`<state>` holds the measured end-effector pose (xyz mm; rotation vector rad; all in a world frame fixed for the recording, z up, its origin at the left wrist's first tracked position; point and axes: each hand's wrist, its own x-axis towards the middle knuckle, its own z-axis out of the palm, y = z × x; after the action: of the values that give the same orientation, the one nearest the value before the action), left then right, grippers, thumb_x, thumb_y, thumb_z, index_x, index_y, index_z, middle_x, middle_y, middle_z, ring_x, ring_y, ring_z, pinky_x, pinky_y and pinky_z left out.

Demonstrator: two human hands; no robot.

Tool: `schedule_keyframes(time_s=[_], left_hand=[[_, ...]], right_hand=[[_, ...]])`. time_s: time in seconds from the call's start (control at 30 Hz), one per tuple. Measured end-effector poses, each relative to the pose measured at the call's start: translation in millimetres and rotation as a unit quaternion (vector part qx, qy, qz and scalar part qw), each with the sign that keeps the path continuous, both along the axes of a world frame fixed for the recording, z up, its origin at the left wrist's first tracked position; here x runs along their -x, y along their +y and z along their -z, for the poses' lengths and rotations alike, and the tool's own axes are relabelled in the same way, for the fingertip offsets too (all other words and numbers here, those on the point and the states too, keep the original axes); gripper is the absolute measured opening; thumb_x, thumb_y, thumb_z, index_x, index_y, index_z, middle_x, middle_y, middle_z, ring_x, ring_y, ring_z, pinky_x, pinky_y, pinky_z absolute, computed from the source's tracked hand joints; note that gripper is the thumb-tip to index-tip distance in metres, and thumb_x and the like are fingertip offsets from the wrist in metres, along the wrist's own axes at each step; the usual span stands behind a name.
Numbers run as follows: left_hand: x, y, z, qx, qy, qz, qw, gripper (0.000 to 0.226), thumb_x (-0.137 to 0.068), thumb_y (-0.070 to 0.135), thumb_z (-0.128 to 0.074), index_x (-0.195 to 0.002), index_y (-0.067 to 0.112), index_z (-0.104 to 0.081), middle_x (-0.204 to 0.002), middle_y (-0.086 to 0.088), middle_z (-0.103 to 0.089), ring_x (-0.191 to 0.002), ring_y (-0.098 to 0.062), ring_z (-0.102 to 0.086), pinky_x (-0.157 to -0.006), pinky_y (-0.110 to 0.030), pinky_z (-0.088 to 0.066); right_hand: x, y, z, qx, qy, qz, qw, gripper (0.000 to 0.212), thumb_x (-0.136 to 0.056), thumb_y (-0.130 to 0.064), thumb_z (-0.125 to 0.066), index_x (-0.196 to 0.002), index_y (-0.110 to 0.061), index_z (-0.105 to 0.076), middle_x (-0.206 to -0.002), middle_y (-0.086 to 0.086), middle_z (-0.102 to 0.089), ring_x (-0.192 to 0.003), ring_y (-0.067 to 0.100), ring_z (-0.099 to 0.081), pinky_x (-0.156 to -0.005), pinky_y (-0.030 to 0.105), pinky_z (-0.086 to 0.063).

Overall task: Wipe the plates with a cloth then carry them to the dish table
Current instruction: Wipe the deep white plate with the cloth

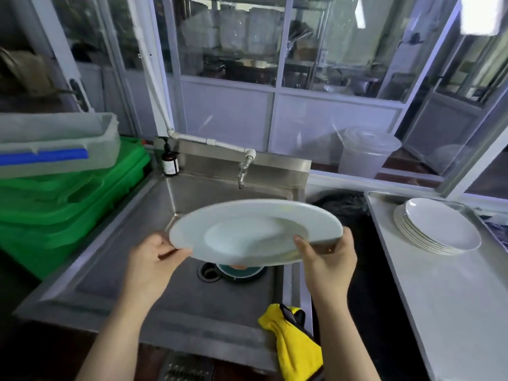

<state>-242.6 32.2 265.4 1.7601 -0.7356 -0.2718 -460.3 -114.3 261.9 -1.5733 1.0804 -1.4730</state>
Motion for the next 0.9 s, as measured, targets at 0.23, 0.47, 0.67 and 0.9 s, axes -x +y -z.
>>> schedule_keyframes(time_s=[0.23,0.47,0.67,0.9], left_hand=[[-11,35,8,-0.004,0.091,0.018,0.996,0.017,-0.081,0.011,-0.072,-0.075,0.026,-0.067,-0.077,0.005,-0.074,-0.070,-0.007,-0.069,-0.068,-0.034,-0.049],[-1,31,8,0.236,0.373,0.080,0.894,0.022,-0.082,0.027,-0.056,-0.099,0.024,-0.070,-0.105,-0.004,-0.073,-0.096,-0.022,-0.069,-0.071,-0.035,-0.059],[-5,26,6,0.235,0.461,0.170,0.838,0.071,-0.048,0.066,-0.083,-0.106,0.027,-0.075,-0.113,-0.006,-0.072,-0.099,-0.028,-0.070,-0.070,-0.042,-0.059],[-49,38,9,0.173,0.449,0.361,0.799,0.059,-0.045,0.029,-0.095,-0.102,0.022,-0.077,-0.103,-0.005,-0.075,-0.098,-0.024,-0.070,-0.076,-0.039,-0.059]], right_hand=[[-14,6,13,-0.111,-0.052,-0.080,0.989,0.031,-0.058,-0.026,-0.080,-0.083,-0.030,-0.063,-0.080,-0.012,-0.070,-0.066,0.004,-0.065,-0.051,0.017,-0.050],[-39,3,26,-0.297,-0.127,-0.166,0.932,0.036,-0.066,0.001,-0.081,-0.097,-0.012,-0.068,-0.089,0.003,-0.075,-0.077,0.023,-0.073,-0.059,0.031,-0.055],[-58,7,29,-0.401,-0.149,-0.225,0.875,0.045,-0.070,0.001,-0.078,-0.112,-0.005,-0.064,-0.101,0.013,-0.073,-0.092,0.036,-0.069,-0.080,0.047,-0.056],[-77,8,17,-0.422,-0.060,-0.195,0.883,0.030,-0.066,0.005,-0.077,-0.093,-0.005,-0.068,-0.084,0.011,-0.075,-0.084,0.036,-0.070,-0.078,0.049,-0.057]])
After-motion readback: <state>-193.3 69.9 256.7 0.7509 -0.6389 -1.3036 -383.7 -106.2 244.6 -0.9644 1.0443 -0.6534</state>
